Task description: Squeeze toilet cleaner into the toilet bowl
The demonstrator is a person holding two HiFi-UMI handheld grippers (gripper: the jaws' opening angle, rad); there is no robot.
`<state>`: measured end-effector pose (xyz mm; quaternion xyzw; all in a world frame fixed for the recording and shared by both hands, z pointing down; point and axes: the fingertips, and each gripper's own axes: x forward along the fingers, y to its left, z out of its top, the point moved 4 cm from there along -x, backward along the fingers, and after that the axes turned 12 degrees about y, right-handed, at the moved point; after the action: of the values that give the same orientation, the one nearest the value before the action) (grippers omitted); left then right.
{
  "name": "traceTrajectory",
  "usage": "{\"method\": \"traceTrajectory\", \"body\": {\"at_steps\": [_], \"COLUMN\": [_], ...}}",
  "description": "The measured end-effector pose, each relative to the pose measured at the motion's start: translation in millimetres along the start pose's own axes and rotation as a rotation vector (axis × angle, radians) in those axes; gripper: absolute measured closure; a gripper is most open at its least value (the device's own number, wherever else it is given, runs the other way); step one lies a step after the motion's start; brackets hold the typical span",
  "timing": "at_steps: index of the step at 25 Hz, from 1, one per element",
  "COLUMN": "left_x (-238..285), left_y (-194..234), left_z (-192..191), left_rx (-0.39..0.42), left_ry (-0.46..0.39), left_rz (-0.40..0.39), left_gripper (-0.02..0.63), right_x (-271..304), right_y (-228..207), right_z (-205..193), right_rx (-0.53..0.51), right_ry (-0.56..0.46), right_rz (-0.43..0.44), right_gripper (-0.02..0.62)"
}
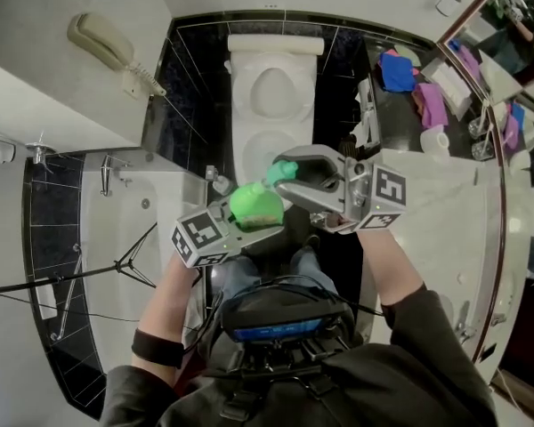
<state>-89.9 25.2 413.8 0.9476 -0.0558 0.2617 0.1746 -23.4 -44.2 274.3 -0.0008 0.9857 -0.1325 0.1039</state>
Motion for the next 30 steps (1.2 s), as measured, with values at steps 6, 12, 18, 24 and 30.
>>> {"method": "traceTrajectory", "body": {"at_steps": [6, 12, 18, 24, 30], "left_x": [4.9, 10.7, 13.7, 17.4, 16.5], "left_y": [-5.6, -12.7, -13.1, -15.3, -16.8], "left_z": [11.5, 24.8, 23.3, 20.3, 18.4], "left_rx": [0.031, 0.048, 0.045, 0.052, 0.058], "left_ry": [-0.021, -0.018, 0.000, 0.011, 0.040], "left_rz": [-0.039, -0.090, -0.106, -0.128, -0.122], "left_gripper": [0.416, 0.416, 0.416, 0.417, 0.417], "right_x": [2.6, 1.4, -0.8, -4.6, -4.9], "right_y": [12.4, 17.5, 14.9, 14.2, 16.6], "right_z": [4.2, 4.7, 0.5, -2.7, -3.4], "right_rx": [-0.042, -0.059, -0.045, -0.044, -0.025], "right_ry": [0.022, 0.019, 0.012, 0.026, 0.036], "right_rz": [0.053, 0.058, 0.043, 0.068, 0.099], "right_gripper": [0.445, 0.445, 0.445, 0.445, 0.445]}}
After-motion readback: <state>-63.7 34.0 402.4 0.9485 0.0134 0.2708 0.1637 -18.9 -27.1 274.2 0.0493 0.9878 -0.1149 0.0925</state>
